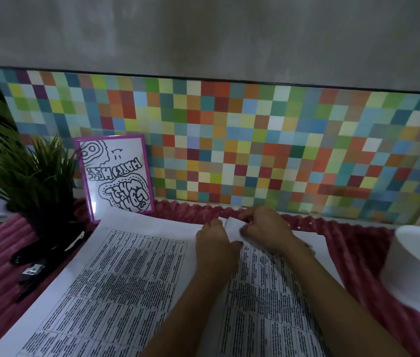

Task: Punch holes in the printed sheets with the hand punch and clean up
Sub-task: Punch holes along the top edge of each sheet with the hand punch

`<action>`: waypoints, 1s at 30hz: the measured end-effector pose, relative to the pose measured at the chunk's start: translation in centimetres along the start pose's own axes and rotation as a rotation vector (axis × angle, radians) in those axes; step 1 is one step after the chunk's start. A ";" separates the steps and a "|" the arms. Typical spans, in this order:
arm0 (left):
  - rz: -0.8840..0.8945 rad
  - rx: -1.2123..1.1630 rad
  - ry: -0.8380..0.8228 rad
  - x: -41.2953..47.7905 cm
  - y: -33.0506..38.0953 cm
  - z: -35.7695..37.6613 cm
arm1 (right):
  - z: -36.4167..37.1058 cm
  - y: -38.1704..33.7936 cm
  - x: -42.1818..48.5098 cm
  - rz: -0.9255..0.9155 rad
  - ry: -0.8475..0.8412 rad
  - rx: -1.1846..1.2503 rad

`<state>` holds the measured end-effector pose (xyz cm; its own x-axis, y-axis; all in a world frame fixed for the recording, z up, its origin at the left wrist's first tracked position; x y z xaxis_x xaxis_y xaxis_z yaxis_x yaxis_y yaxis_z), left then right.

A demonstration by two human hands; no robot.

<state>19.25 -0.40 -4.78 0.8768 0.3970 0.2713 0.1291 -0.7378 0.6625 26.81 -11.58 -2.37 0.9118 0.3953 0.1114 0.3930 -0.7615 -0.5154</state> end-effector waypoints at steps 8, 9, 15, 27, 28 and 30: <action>0.102 0.166 0.130 -0.7 1.5 -1.1 | -0.5 0.0 0.0 0.034 0.057 0.007; 0.148 0.220 0.135 -0.8 1.9 -0.8 | -0.3 0.1 0.1 0.037 0.043 0.012; 0.345 0.352 0.222 -1.9 4.5 -2.5 | 0.4 0.3 0.4 0.043 0.003 0.003; 0.348 0.424 0.209 -1.3 3.7 -0.4 | 0.0 -0.2 -0.1 0.025 -0.049 0.117; 0.351 0.404 0.222 -1.3 3.7 -0.5 | -0.2 -0.3 -0.1 0.024 -0.037 0.123; 0.352 0.339 0.183 -1.3 3.6 -0.7 | -0.9 -0.4 -0.1 0.019 0.005 0.166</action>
<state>18.31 -3.24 -2.25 0.8028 0.1595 0.5745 0.0101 -0.9670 0.2545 26.67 -11.77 -1.44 0.9195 0.3791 0.1041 0.3511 -0.6729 -0.6511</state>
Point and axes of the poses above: each hand's wrist, its own x-axis towards the middle knuckle, its own z-axis out of the palm, y = z × x, the point moved 9 cm from there along x, towards the middle knuckle, and after that the axes turned 4 degrees about x, right-handed, at the moved point
